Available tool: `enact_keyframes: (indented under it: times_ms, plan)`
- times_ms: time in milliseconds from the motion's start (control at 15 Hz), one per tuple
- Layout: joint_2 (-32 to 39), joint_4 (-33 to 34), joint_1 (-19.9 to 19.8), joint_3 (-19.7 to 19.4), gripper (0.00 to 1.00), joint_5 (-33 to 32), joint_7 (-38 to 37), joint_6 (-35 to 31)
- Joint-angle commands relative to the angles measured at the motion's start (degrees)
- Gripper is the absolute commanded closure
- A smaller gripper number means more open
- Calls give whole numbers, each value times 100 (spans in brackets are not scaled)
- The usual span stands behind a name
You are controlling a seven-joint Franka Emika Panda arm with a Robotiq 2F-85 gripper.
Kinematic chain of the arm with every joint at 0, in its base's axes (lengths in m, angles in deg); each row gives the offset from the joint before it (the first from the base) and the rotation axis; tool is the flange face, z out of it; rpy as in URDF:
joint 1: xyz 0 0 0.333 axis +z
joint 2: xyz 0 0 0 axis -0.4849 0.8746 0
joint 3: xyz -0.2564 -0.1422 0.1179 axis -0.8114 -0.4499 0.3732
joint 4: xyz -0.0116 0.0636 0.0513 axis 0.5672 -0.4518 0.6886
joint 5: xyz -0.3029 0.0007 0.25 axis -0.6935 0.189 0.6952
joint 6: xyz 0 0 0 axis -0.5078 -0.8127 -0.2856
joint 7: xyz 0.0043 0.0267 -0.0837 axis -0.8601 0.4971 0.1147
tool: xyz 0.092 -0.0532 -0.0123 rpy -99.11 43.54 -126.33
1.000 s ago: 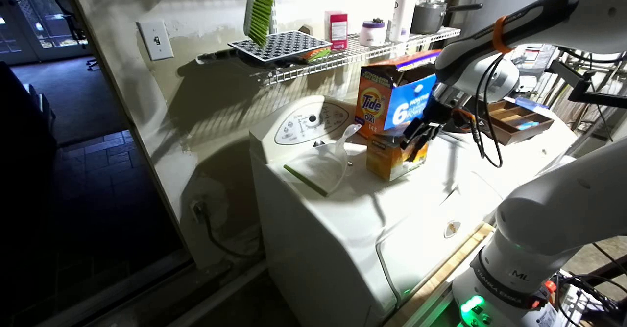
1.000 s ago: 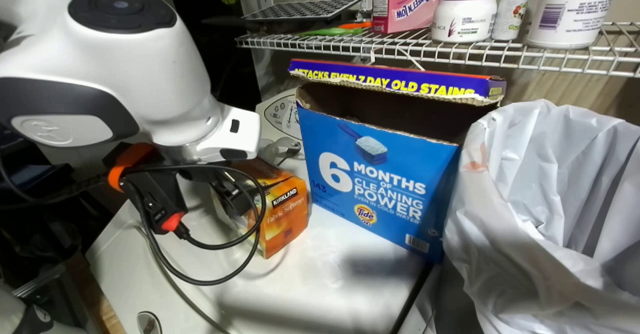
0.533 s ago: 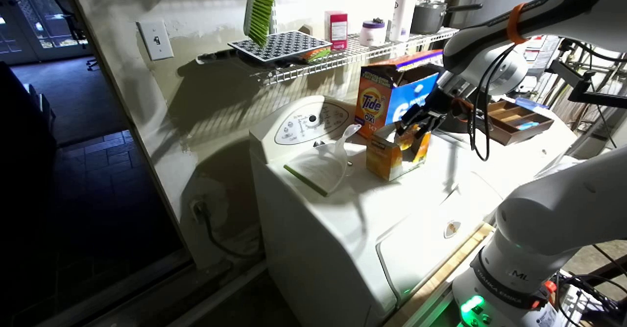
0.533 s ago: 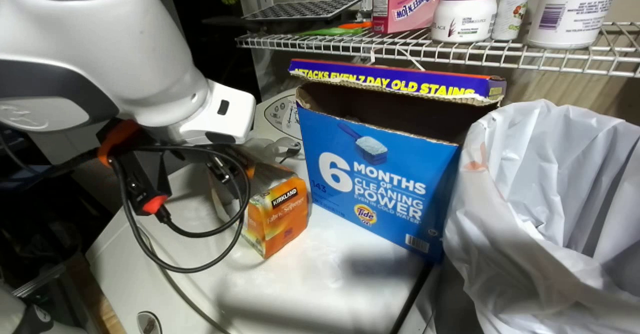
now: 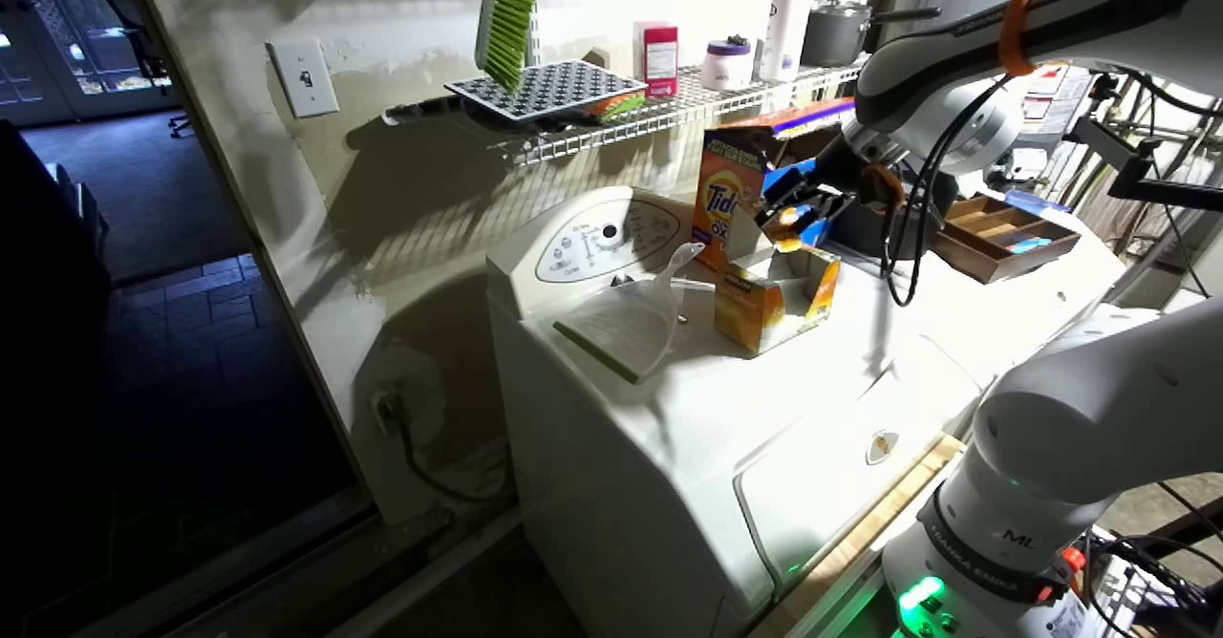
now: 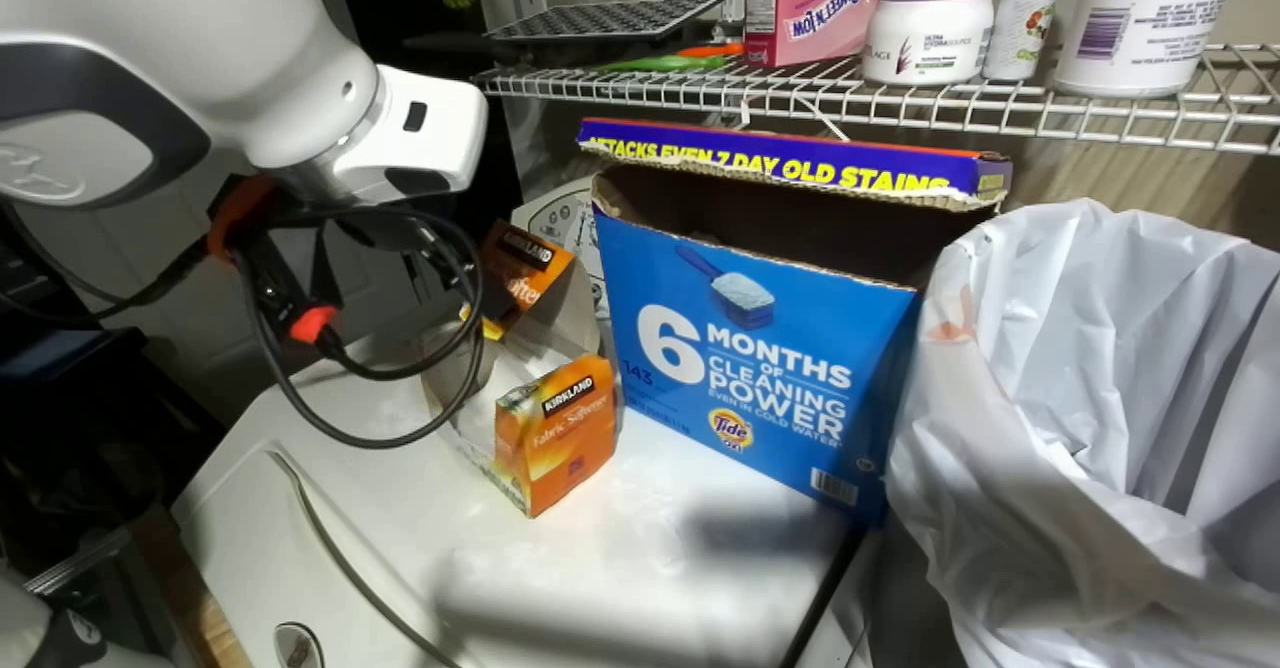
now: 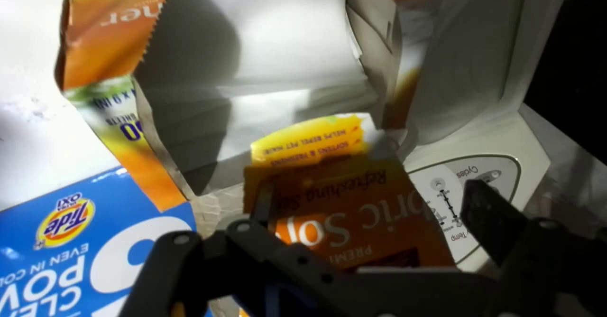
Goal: Open the orange fabric softener box lid fully, pick one white paper from the orange fabric softener box and put it on the washing machine
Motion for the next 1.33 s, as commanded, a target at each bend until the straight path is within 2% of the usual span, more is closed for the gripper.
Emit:
enact_keyframes:
  times_ms: [0, 333, 467, 800, 1000, 1267]
  plan:
    - [19, -3, 359, 123, 0, 138, -265, -552]
    - [207, -23, 727, 186, 0, 57, -419, -1426]
    - [226, -23, 791, 198, 0, -22, -526, -1476]
    - [500, -27, 633, 304, 0, -349, -631, -1146]
    - [662, -38, 759, 256, 0, -459, -324, -741]
    - [765, -41, 713, 387, 0, -767, -61, -391]
